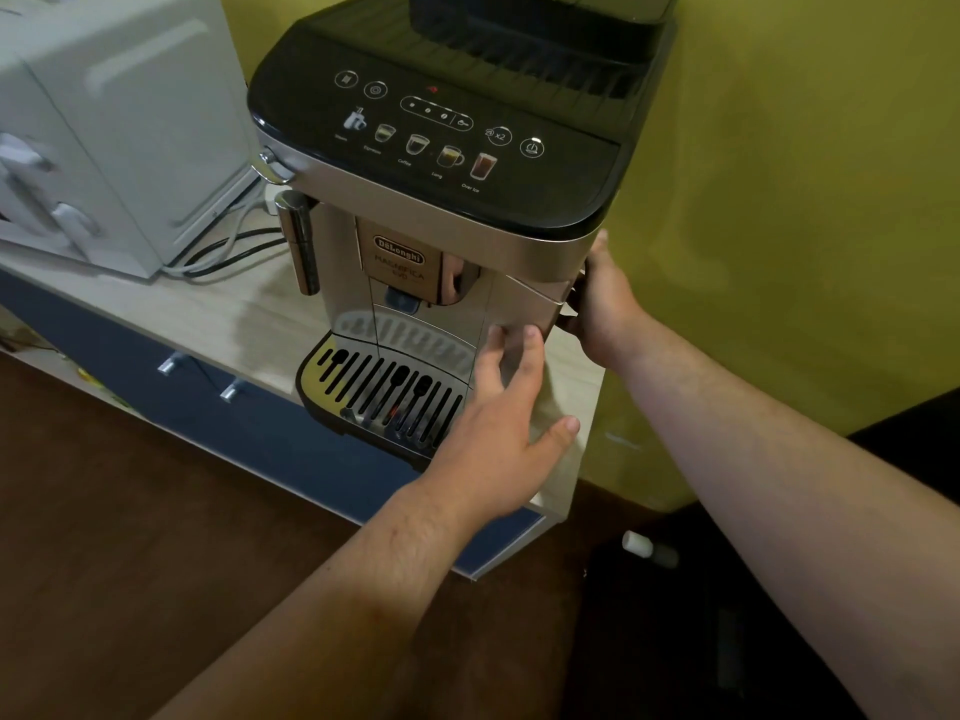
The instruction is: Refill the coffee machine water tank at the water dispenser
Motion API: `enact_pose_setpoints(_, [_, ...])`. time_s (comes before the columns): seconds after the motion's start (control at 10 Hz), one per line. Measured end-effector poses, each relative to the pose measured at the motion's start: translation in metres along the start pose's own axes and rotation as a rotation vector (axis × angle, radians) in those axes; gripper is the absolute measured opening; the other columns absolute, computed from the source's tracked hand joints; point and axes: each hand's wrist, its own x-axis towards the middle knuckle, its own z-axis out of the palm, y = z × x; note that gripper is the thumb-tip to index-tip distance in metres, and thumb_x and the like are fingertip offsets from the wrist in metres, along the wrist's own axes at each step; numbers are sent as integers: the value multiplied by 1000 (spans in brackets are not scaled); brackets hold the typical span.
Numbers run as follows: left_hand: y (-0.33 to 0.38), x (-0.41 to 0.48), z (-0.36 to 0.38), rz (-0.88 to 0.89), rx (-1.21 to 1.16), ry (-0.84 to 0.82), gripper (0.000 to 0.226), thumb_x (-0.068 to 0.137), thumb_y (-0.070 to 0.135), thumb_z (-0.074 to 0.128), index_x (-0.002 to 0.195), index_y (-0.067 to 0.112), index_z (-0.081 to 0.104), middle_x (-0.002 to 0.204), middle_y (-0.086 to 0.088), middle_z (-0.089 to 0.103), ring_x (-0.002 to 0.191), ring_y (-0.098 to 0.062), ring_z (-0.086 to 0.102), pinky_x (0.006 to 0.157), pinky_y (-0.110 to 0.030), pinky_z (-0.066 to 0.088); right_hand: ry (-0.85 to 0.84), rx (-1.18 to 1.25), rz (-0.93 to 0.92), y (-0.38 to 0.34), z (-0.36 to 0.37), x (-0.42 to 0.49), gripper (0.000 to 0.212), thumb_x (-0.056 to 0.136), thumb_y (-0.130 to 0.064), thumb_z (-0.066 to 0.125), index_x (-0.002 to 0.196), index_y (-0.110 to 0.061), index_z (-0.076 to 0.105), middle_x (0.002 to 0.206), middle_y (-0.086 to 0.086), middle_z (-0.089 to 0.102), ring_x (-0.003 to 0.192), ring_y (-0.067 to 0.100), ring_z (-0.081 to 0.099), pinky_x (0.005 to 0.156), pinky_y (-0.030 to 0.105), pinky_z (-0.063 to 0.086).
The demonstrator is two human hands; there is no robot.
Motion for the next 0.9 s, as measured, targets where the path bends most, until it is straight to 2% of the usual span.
enact_pose_setpoints(0.1, [-1, 0, 1, 6, 16, 19, 89, 96, 38, 57, 152, 45, -12, 160, 20, -20, 153, -14, -2, 116, -32, 9, -10, -24, 7, 0, -1, 0, 52, 98, -58, 15, 101, -30, 58, 103, -4, 64, 95, 11, 60, 75, 34, 48])
enact_pose_setpoints(0.3, [6, 2, 4, -3, 86, 52, 86, 97, 32, 56, 153, 42, -9, 161, 13, -18, 153, -19, 4, 118, -34, 17, -7, -30, 23, -1, 0, 0, 55, 97, -61, 12, 106, -30, 57, 102, -4, 65, 97, 11, 60, 90, 39, 47])
enact_pose_setpoints(0.4, [4, 2, 3, 1, 81, 55, 86, 97, 29, 55, 153, 42, -9, 161, 14, -19, 153, -19, 7, 115, -31, 17, -11, -63, 21, -1, 0, 0, 58, 96, -62, 11, 110, -30, 58, 106, -3, 66, 101, 13, 60, 92, 40, 47])
enact_pose_setpoints(0.5, [2, 0, 0, -7, 42, 32, 89, 97, 26, 56, 152, 45, -10, 160, 20, -20, 153, -18, 8, 119, -36, 17, -15, -81, 27, 1, -4, 2, 64, 94, -64, 11, 119, -29, 57, 112, -1, 66, 106, 15, 59, 89, 40, 48])
enact_pose_setpoints(0.6, [2, -5, -10, 0, 29, -4, 88, 97, 26, 57, 152, 48, -8, 159, 27, -16, 151, -13, 15, 114, -31, 21, -28, -192, 50, -2, -9, 2, 67, 91, -68, 10, 124, -30, 54, 117, -2, 61, 107, 18, 55, 90, 45, 45])
enact_pose_setpoints(0.7, [6, -11, -34, -22, 65, -11, 74, 99, 28, 54, 156, 41, 9, 163, 13, 12, 145, -13, 28, 115, -36, 30, 38, -288, 65, -11, -13, -5, 55, 94, -60, 22, 117, -25, 58, 106, 5, 61, 92, 24, 57, 80, 40, 49])
enact_pose_setpoints(0.8, [7, -15, -59, -20, 219, 24, 61, 100, 32, 51, 155, 27, 27, 153, 0, 38, 138, -15, 39, 105, -29, 35, 86, -443, -59, -13, -13, -15, 22, 94, -29, 37, 95, -20, 57, 90, 6, 57, 79, 24, 52, 70, 36, 44])
enact_pose_setpoints(0.9, [7, -20, -77, -17, 317, 45, 56, 100, 33, 52, 152, 21, 34, 144, -2, 46, 132, -17, 43, 99, -26, 35, 71, -687, -137, -16, -11, -38, 16, 90, -17, 45, 102, -19, 56, 80, 0, 56, 70, 22, 50, 58, 27, 39])
